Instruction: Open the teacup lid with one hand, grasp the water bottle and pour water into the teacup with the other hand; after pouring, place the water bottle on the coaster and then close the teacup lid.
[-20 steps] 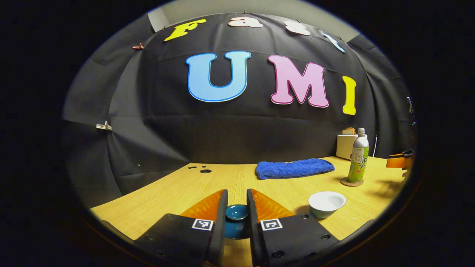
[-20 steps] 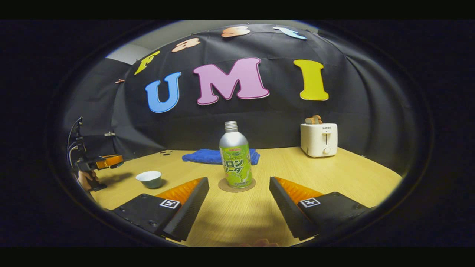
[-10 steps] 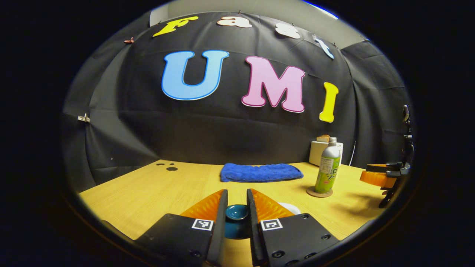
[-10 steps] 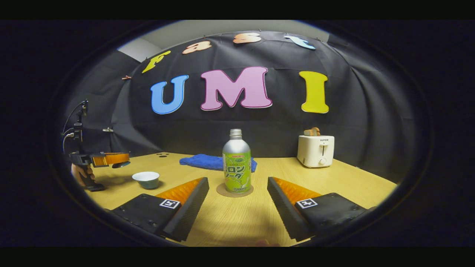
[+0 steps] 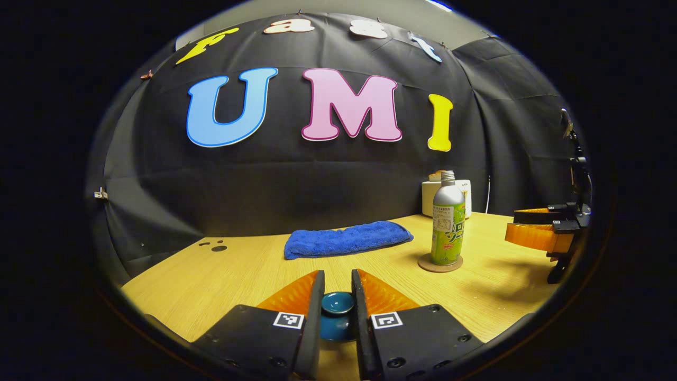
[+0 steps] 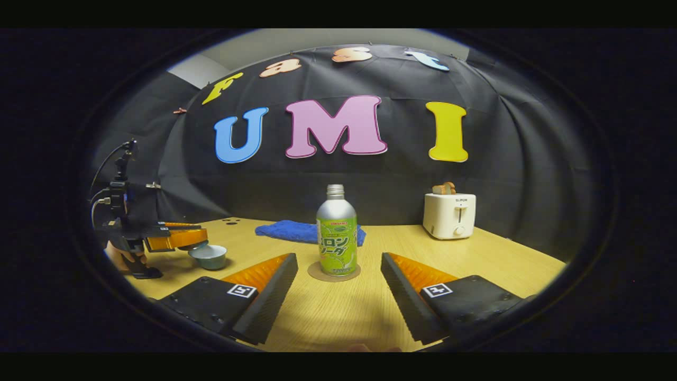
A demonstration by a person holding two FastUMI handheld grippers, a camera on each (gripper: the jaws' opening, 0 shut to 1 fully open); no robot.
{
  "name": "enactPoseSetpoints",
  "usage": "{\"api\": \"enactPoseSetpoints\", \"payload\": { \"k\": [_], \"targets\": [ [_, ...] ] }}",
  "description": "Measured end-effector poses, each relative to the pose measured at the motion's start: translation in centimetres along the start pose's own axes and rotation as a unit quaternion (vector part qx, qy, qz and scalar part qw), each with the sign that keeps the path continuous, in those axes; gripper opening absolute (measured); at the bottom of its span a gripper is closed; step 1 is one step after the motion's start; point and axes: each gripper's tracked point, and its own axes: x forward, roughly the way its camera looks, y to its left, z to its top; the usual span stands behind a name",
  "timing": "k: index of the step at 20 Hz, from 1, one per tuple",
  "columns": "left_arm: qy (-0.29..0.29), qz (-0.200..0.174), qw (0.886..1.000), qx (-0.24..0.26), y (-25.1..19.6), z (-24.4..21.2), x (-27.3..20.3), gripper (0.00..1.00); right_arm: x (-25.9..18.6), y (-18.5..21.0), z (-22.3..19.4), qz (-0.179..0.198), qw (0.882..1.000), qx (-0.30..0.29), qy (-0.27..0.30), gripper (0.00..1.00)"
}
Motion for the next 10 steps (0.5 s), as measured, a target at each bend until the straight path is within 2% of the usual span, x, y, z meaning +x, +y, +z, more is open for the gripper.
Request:
{"api": "enactPoseSetpoints", "payload": {
  "k": [3, 10],
  "targets": [
    [0.03, -0.001, 1.0, 0.006, -0.4, -1.3, 0.8, 0.32, 0.0, 0.0, 0.0, 0.0, 1.0, 0.0, 0.0, 0.98],
    [0.053, -0.005, 0.999, 0.006, -0.9, -1.8, 2.1, 0.32, -0.1, 0.0, -0.1, 0.0, 1.0, 0.0, 0.0, 0.98]
  ]
}}
